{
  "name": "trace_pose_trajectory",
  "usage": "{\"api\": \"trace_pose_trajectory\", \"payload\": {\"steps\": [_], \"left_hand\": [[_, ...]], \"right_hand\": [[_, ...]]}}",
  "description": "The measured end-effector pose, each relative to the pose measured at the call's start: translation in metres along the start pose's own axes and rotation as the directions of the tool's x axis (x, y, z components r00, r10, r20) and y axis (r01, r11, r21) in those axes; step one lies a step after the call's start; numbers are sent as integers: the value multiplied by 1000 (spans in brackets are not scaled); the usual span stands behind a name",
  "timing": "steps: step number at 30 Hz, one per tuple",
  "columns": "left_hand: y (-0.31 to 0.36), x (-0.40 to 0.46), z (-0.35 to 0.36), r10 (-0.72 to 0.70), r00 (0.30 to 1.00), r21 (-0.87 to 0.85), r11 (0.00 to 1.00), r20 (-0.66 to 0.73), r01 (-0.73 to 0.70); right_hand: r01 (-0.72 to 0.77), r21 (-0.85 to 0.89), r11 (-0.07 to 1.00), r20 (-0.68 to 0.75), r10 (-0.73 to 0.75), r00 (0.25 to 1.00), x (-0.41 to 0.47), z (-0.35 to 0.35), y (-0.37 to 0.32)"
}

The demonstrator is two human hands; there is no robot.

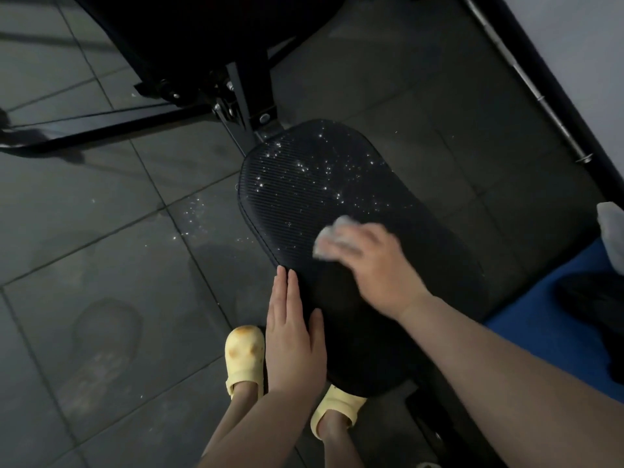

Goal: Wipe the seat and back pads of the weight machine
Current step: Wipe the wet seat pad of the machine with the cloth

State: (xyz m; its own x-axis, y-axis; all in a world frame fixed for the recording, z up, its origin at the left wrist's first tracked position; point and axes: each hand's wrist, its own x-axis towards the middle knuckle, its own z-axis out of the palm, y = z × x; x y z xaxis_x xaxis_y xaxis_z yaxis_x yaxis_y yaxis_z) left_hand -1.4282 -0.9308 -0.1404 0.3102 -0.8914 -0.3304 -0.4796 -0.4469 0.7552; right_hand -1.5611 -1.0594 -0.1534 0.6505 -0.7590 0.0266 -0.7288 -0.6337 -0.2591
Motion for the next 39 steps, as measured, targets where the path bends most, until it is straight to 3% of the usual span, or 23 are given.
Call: {"api": "trace_pose_trajectory", "payload": {"steps": [1, 3, 4, 5, 9, 12, 13, 14, 15, 16, 17, 18, 20, 23, 25, 26, 29, 30, 31, 35, 36, 38, 39], "left_hand": [[1, 0, -1, 4, 1000, 18, 1000, 7, -4], [2, 2, -4, 27, 999, 49, 998, 28, -28], [3, 3, -5, 47, 998, 58, 997, 38, -50], [4, 5, -6, 70, 996, 62, 995, 47, -73], [9, 13, -5, 117, 991, 48, 992, 70, -121], [15, 19, -5, 179, 975, 77, 979, 132, -190], [18, 21, -4, 205, 965, 96, 970, 164, -222], [21, 22, -3, 226, 955, 112, 962, 193, -251], [24, 23, -1, 246, 944, 122, 953, 219, -277], [27, 24, 1, 265, 934, 126, 946, 239, -300], [29, 25, 5, 284, 925, 126, 938, 253, -322], [31, 27, 9, 300, 918, 127, 932, 259, -340], [36, 28, 19, 311, 913, 158, 920, 263, -359], [46, 31, 29, 315, 918, 257, 892, 240, -373], [54, 34, 38, 325, 915, 296, 873, 241, -388], [56, 36, 42, 325, 915, 318, 864, 240, -390], [60, 38, 55, 310, 928, 428, 824, 206, -370], [61, 37, 57, 305, 932, 458, 812, 197, -362], [60, 37, 58, 301, 934, 475, 804, 194, -358], [58, 36, 59, 313, 929, 500, 783, 197, -370], [58, 36, 58, 318, 928, 499, 782, 196, -374], [58, 36, 59, 328, 927, 493, 785, 181, -374], [58, 36, 59, 331, 927, 491, 786, 179, -375]], "right_hand": [[-193, 14, 981, -47, 193, 980, -2, -4, 11], [-574, 78, 815, -163, 579, 799, -12, -11, 3], [-659, 104, 745, -212, 664, 717, -19, -12, -13], [-668, 116, 735, -230, 674, 702, -25, -9, -33], [-292, 122, 949, -104, 305, 947, -28, 4, -71], [-216, -42, 975, -57, 214, 975, -14, -12, -26], [-361, -89, 929, -66, 356, 932, -17, -19, -10], [-567, -86, 819, -115, 557, 822, -26, -25, 4], [-761, -7, 649, -185, 747, 639, -39, -29, 9], [-868, 77, 490, -233, 856, 462, -49, -31, 3], [-915, 114, 387, -250, 903, 350, -57, -29, -9], [-929, 101, 357, -251, 912, 324, -60, -25, -25], [-880, 63, 471, -252, 861, 443, -61, -17, -46], [-574, -3, 819, -167, 565, 808, -63, -24, -21], [-524, -83, 848, -90, 517, 851, -73, -34, 20], [-634, -67, 770, -108, 626, 772, -79, -37, 35], [-932, 212, 294, -200, 946, 253, -88, -38, 29], [-935, 247, 256, -202, 957, 209, -87, -36, 14], [-919, 245, 309, -216, 941, 259, -85, -35, -1], [-570, 93, 817, -198, 576, 793, -86, -34, 8], [-477, 44, 878, -151, 478, 865, -84, -38, 28], [-508, -10, 861, -98, 505, 857, -76, -45, 65], [-628, 7, 778, -91, 626, 775, -74, -48, 76]]}}
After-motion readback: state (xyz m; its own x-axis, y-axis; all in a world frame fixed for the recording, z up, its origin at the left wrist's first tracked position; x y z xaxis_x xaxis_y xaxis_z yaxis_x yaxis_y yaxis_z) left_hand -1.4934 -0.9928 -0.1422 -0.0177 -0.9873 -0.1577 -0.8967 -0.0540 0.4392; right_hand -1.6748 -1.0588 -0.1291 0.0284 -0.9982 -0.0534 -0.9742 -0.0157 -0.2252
